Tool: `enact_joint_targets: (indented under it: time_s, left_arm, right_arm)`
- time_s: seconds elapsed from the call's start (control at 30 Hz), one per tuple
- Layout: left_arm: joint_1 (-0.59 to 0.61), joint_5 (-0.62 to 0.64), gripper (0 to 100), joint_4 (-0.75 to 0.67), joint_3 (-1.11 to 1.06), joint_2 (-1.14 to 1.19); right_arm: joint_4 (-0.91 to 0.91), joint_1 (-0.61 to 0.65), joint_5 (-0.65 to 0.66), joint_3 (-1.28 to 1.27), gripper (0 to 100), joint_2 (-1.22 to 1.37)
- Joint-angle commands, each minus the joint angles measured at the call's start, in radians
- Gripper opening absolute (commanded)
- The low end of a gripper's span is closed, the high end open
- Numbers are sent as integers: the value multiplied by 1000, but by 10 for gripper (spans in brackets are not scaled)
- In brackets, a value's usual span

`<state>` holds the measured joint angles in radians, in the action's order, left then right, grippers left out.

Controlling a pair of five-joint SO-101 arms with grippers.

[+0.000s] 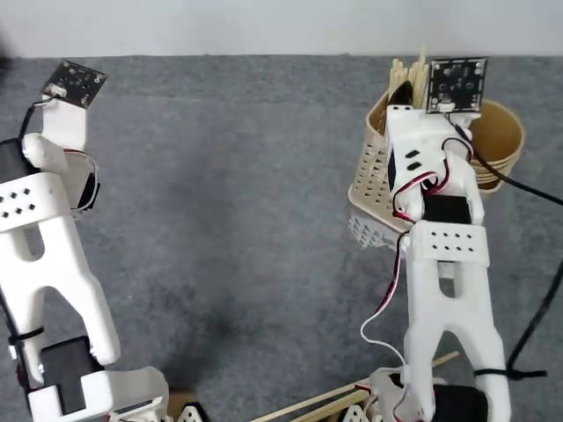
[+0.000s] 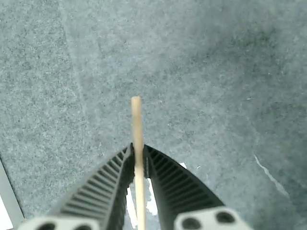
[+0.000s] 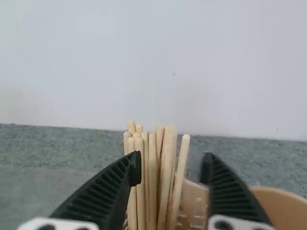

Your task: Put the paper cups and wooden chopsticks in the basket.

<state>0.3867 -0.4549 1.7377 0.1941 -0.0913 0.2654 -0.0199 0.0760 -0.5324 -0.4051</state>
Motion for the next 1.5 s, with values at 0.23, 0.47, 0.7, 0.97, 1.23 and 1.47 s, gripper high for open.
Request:
enact_joint_targets:
  time_s: [0.23, 0.47, 0.7, 0.97, 1.23, 1.47]
  left_arm:
    - [-95, 57, 12, 0, 30, -58]
    - [-239, 143, 12, 14, 206, -58]
    - [-456, 219, 12, 8, 401, -51]
    - [-683, 296, 12, -138, 532, -48]
    - [-887, 361, 13, -502, 530, -46]
    - [-965, 476, 13, -810, 486, -44]
  right_arm:
    - [397, 87, 3, 2, 1, -390]
    - [766, 134, -114, -32, 12, -568]
    - [878, 137, -229, -259, 8, -661]
    - [878, 139, -250, -479, 8, -769]
    - [745, 119, -250, -695, 8, -897]
    - [657, 122, -250, -850, 8, -1086]
